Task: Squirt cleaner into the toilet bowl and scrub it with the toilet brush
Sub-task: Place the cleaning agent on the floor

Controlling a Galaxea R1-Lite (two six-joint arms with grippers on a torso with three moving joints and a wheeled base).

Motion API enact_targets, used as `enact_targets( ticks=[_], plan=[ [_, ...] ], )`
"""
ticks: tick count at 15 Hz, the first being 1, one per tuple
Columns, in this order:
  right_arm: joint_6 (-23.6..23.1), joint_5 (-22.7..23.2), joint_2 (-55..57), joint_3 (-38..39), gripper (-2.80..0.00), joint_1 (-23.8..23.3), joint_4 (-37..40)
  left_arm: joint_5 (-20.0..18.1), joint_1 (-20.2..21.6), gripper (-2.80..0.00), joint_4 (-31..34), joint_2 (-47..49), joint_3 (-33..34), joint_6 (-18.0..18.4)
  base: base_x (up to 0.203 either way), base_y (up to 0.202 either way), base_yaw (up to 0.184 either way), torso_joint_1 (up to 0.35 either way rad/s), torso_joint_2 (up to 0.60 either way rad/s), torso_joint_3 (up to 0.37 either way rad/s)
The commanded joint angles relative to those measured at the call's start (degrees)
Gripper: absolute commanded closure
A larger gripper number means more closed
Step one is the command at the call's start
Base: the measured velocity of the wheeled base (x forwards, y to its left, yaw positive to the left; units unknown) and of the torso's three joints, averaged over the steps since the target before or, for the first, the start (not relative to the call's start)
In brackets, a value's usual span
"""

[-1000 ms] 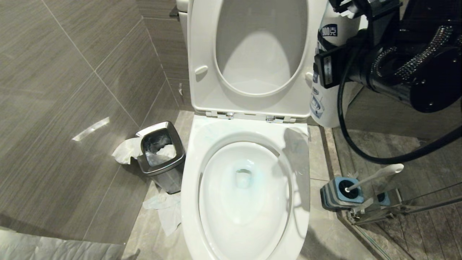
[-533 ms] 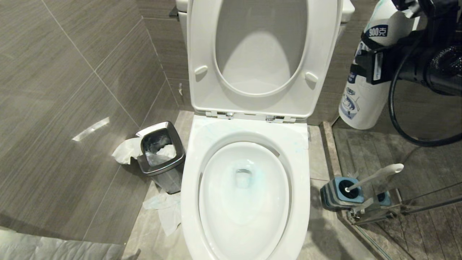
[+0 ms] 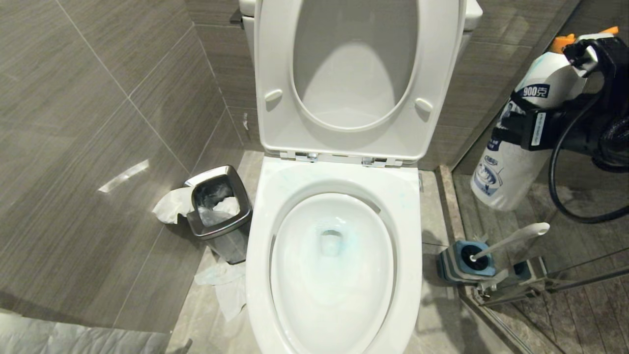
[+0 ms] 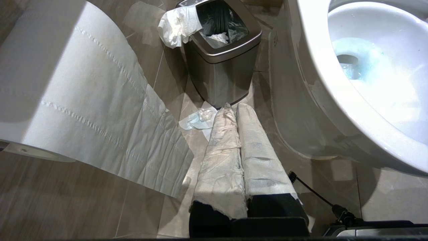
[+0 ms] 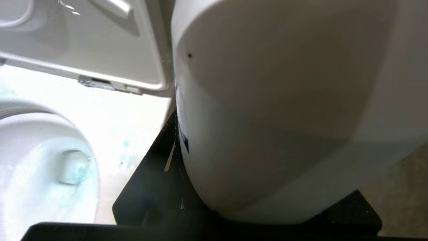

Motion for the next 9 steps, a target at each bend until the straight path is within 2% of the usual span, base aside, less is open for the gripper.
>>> enact_targets(
  ticks=[1,5,9],
  plan=[
    [0.21,0.36,0.73,2.42,0.00,-1.22,-1.81,-0.06,0.00,0.00,-0.08,0.05,0.18,0.15,0.000,0.000,0.000,0.000,0.00,0.000],
    [0.21,1.76,7.19,8.60,0.00,-1.88,-19.78,-0.05,0.00,0.00,-0.08,0.05,0.09,0.15,0.000,0.000,0.000,0.000,0.00,0.000],
    [0.04,4.14,18.15,8.26,0.00,-4.51,-33.11,0.03,0.00,0.00,-0.08,0.05,0.18,-0.02,0.000,0.000,0.000,0.000,0.00,0.000]
  ],
)
